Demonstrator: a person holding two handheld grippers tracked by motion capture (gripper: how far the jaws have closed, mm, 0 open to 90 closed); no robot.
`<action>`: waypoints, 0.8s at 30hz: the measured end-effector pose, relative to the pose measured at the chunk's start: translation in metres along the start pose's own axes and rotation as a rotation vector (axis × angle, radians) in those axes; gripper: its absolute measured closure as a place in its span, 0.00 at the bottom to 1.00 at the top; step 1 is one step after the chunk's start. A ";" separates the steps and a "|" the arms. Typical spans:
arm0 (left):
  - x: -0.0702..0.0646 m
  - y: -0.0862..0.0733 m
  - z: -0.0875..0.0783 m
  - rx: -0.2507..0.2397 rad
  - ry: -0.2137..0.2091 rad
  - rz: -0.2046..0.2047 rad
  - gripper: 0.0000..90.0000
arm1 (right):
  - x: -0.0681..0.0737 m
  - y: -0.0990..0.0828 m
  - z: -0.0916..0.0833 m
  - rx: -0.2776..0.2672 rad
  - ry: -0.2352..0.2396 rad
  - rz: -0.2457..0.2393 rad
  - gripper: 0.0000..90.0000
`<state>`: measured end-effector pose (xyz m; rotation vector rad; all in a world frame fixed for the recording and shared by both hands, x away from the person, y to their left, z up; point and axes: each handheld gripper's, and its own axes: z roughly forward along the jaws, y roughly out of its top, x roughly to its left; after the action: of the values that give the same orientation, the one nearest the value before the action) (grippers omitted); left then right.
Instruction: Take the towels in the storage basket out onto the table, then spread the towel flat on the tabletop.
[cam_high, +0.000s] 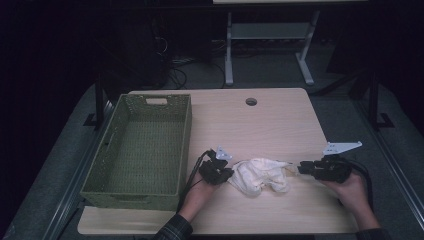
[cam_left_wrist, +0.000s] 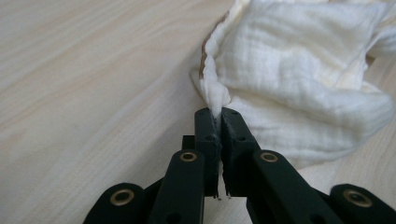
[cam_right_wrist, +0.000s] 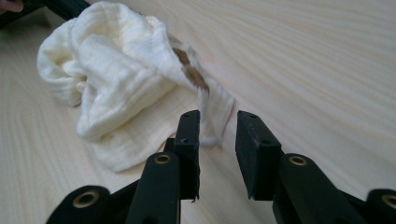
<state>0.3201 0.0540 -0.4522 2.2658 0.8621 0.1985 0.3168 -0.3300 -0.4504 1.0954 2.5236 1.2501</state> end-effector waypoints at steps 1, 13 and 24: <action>0.000 0.000 -0.001 -0.007 0.003 -0.006 0.95 | 0.001 -0.003 0.000 0.005 0.008 -0.006 0.76; 0.000 0.003 -0.004 -0.049 0.001 -0.024 0.96 | 0.005 0.000 0.025 0.101 0.034 -0.024 0.93; 0.000 0.019 -0.019 -0.132 -0.030 -0.028 0.96 | 0.000 0.010 -0.004 -0.002 -0.013 -0.054 0.96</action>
<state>0.3233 0.0545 -0.4257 2.1277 0.8400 0.2025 0.3205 -0.3285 -0.4398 1.0242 2.5237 1.2280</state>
